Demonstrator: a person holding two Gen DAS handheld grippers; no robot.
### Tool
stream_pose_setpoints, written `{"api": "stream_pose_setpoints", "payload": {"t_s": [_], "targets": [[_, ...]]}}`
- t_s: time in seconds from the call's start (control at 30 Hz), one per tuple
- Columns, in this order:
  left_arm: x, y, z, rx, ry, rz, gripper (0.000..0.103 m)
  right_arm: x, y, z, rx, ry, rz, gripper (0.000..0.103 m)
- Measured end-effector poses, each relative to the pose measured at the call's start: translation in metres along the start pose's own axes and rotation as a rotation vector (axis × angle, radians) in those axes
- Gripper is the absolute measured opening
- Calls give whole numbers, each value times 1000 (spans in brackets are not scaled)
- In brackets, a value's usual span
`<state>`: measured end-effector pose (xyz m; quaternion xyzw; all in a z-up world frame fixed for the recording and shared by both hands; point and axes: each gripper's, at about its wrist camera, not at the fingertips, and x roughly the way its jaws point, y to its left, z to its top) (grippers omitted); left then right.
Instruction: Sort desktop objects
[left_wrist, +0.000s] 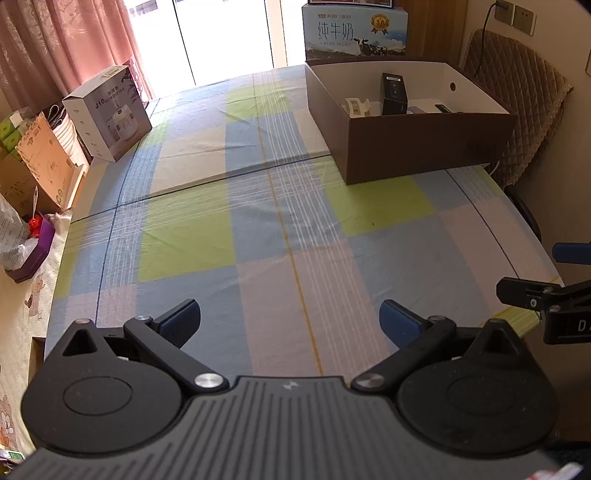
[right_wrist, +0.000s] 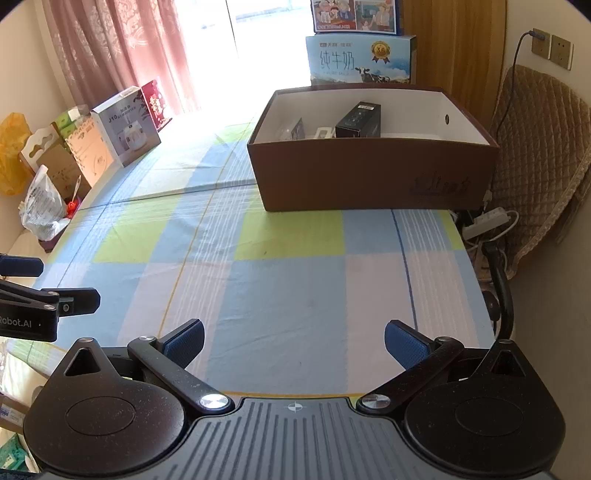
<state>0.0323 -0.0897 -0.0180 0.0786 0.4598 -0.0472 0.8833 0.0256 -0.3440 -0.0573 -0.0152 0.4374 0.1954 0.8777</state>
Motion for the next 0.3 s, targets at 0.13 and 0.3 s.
{"api": "stream_pose_setpoints", "payload": {"t_s": [0.13,0.3], "targets": [[2,-1,2,0,0,-3,102,2,-2,2,1,4,-3,101],[8,-3,7,-1,6,-4,102,6,-4,5,1,7,-3,101]]}}
